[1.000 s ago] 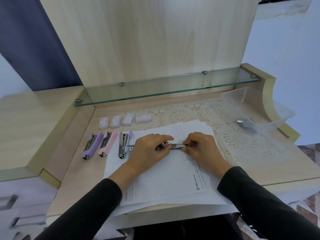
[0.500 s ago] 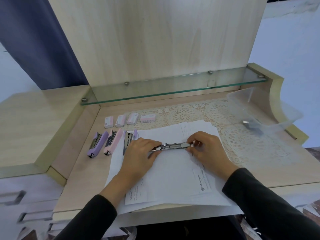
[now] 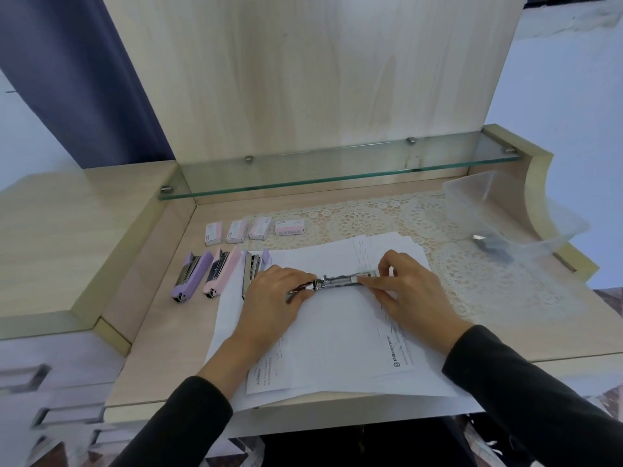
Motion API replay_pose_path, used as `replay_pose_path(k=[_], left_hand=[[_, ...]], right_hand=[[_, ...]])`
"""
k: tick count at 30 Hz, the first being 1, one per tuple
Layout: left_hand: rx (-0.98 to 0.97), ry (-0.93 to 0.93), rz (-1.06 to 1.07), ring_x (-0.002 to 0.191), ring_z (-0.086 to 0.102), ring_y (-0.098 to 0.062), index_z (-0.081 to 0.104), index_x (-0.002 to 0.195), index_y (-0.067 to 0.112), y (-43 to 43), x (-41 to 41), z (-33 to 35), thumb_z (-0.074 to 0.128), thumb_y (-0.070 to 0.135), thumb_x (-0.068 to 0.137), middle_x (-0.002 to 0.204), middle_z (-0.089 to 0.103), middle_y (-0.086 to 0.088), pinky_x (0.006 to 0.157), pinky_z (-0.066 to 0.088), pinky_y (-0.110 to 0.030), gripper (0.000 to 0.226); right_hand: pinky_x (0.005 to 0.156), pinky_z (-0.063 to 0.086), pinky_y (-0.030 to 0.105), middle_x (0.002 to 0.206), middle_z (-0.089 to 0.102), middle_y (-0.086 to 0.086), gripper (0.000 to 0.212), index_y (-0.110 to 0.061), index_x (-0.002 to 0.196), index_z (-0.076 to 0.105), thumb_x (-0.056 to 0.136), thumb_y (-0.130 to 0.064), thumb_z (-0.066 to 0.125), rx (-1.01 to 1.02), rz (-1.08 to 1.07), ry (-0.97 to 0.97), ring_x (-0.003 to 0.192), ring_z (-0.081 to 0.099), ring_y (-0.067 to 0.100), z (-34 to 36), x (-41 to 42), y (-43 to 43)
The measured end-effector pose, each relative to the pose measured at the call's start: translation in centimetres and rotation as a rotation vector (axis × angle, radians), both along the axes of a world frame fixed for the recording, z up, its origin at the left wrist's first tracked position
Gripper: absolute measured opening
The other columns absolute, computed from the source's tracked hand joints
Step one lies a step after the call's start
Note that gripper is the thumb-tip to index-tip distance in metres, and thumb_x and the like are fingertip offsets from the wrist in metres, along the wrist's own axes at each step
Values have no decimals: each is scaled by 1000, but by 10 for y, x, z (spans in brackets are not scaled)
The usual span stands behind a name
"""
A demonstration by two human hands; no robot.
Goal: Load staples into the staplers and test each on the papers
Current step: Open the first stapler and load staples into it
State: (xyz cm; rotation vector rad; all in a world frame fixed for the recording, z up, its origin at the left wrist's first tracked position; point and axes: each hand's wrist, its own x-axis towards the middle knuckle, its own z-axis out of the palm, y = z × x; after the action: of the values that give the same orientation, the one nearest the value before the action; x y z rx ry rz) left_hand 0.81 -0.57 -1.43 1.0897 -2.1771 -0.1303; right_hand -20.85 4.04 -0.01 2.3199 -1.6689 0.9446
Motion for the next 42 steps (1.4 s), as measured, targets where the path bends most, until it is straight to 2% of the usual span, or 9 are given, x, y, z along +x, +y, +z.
replay_pose_path(k=[4, 6, 8, 11, 15, 22, 27, 37, 42], left_hand=[[-9, 23, -5, 77, 59, -11, 72, 91, 14, 0, 0, 0, 60, 29, 76, 83, 72, 3, 75, 43, -26, 24], [-24, 32, -9, 78, 54, -7, 72, 90, 13, 0, 0, 0, 66, 21, 73, 81, 72, 2, 75, 41, -25, 20], [-36, 31, -10, 79, 52, -7, 72, 89, 12, 0, 0, -1, 68, 16, 71, 81, 71, 2, 75, 40, -25, 19], [-31, 43, -11, 81, 53, -6, 71, 91, 14, 0, 0, -2, 66, 19, 73, 83, 71, 3, 76, 40, -25, 19], [-22, 34, -11, 80, 54, -6, 71, 91, 15, -1, 1, -2, 64, 23, 76, 83, 71, 3, 77, 41, -25, 19], [-30, 37, 2, 82, 53, -7, 71, 90, 13, 0, 0, -2, 67, 16, 72, 83, 71, 2, 77, 39, -24, 19], [-24, 46, 1, 80, 52, -7, 71, 90, 13, -1, 0, -2, 66, 15, 72, 82, 71, 2, 76, 39, -26, 19], [-23, 48, 0, 79, 51, -7, 71, 89, 13, 1, 0, 0, 66, 16, 72, 82, 71, 1, 73, 39, -28, 18], [-12, 41, 9, 83, 51, -8, 71, 91, 13, 2, 1, 0, 65, 17, 72, 84, 72, 1, 75, 41, -24, 20]], right_hand=[[45, 30, 17, 63, 52, 2, 15, -23, 81, 74, 69, -16, 67, 42, 36, -36, 51, 52, 19, 0, 18, -9], [42, 26, 16, 63, 52, 1, 17, -24, 82, 74, 70, -17, 64, 88, 51, -59, 50, 51, 18, -2, 29, -8], [45, 32, 19, 63, 54, 2, 15, -19, 80, 75, 71, -14, 63, 125, 49, -182, 50, 50, 17, -4, 33, -7], [57, 37, 23, 64, 51, -1, 6, -9, 76, 74, 75, -10, 68, 212, -83, -401, 58, 48, 14, 0, 33, -7], [55, 30, 13, 60, 44, -15, 6, -10, 75, 72, 76, -14, 68, 314, -200, -486, 58, 42, 1, 3, 35, -9], [64, 38, 24, 62, 54, -9, 7, -9, 78, 72, 77, -15, 67, 386, -232, -558, 67, 52, 12, 10, 51, -9], [62, 37, 23, 68, 58, -4, 7, -11, 75, 72, 76, -17, 68, 389, -254, -600, 69, 53, 13, 11, 54, -7], [51, 31, 12, 56, 49, -15, 11, -13, 63, 66, 74, -15, 70, 391, -238, -663, 54, 44, 3, 10, 52, -10], [49, 34, 7, 54, 49, -11, 15, -13, 60, 63, 72, -10, 71, 406, -205, -794, 50, 42, 4, 12, 41, -8]])
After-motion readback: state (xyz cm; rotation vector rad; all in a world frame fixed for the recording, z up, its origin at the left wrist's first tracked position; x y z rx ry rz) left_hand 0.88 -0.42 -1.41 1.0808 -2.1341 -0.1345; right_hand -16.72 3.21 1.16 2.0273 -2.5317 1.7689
